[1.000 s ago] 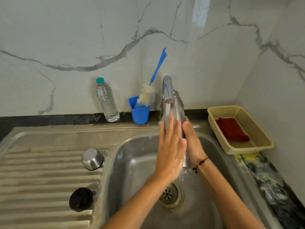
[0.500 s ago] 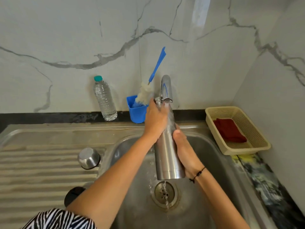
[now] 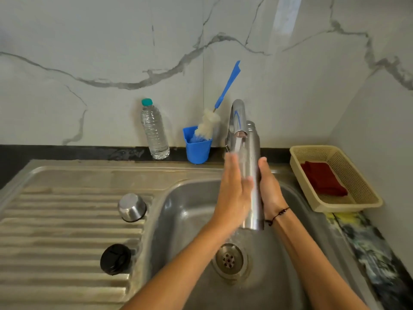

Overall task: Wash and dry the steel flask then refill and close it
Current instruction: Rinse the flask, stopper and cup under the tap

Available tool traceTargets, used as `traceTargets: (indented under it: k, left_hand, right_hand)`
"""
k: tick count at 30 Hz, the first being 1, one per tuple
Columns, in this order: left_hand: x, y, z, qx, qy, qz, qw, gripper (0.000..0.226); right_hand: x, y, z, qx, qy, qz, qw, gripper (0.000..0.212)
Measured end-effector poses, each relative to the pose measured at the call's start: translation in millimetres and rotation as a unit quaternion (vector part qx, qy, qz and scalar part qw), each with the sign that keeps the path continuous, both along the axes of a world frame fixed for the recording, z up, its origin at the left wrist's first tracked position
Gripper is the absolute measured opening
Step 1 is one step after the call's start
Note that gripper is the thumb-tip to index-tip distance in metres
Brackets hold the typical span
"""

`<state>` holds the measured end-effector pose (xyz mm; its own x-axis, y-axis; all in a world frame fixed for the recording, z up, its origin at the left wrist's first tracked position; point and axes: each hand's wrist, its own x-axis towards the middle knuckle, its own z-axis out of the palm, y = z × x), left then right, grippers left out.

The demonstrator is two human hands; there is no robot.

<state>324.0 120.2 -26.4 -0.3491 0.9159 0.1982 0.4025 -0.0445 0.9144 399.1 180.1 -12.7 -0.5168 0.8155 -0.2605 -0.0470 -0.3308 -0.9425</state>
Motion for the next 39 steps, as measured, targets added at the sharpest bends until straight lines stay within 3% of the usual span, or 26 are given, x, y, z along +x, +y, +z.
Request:
traceTargets:
  k: [2, 3, 6, 8, 12, 16, 19, 23, 27, 29, 32, 35, 37, 39]
  left_hand:
    - [-24, 30, 13, -0.008, -0.113, 0.050, 0.992, 0.067]
    - [-35, 43, 20, -0.032, -0.117, 0.064, 0.990, 0.070]
    - [-34, 43, 35, -0.039, -0.053, 0.059, 0.996, 0.061]
    - [-19, 23, 32, 0.016, -0.021, 0.042, 0.999, 0.048]
    - [20, -28, -2, -0.006, 0.122, -0.009, 0.993, 0.062]
    - [17, -36, -7, -0.007, 0.139, 0.055, 0.989, 0.059]
    - [9, -28, 5, -0.017, 0.084, 0.027, 0.996, 0.057]
    - [-15, 11, 29, 0.007, -0.108, 0.058, 0.992, 0.060]
    - [-33, 39, 45, -0.091, -0.149, 0.064, 0.983, 0.058]
    - [-32, 39, 43, -0.094, -0.171, 0.054, 0.979, 0.053]
    - [-33, 41, 34, -0.072, -0.135, 0.088, 0.984, 0.047]
    - [-35, 44, 32, -0.072, -0.071, 0.088, 0.991, 0.047]
    - [-27, 32, 30, -0.028, -0.001, 0.049, 0.998, 0.046]
    - [-13, 4, 17, -0.023, 0.086, -0.018, 0.996, 0.059]
  right_hand:
    - [1, -14, -6, -0.029, 0.013, 0.012, 0.999, 0.054]
    - [1, -21, -10, -0.056, 0.031, 0.012, 0.998, 0.057]
    - [0, -31, -13, -0.104, 0.055, 0.000, 0.993, 0.070]
    - [2, -23, -7, -0.073, 0.049, -0.006, 0.996, 0.056]
    - [1, 0, 1, -0.020, 0.034, -0.036, 0.999, 0.048]
    - [-11, -6, 7, -0.025, 0.008, -0.004, 1.000, 0.051]
    - [-14, -5, 14, 0.001, 0.024, 0.004, 1.000, 0.047]
    - [-1, -16, 14, 0.016, 0.030, 0.012, 0.999, 0.041]
    - [9, -36, -4, -0.052, 0.044, 0.024, 0.997, 0.053]
    - [9, -37, -3, -0.055, 0.019, 0.019, 0.998, 0.054]
    - [3, -37, -1, 0.012, -0.046, 0.009, 0.999, 0.048]
    - [-7, -41, -3, 0.041, -0.051, -0.031, 0.997, 0.043]
    - [-12, -38, 2, 0.020, -0.031, -0.059, 0.998, 0.043]
    - [-13, -29, 8, 0.014, -0.028, -0.078, 0.996, 0.044]
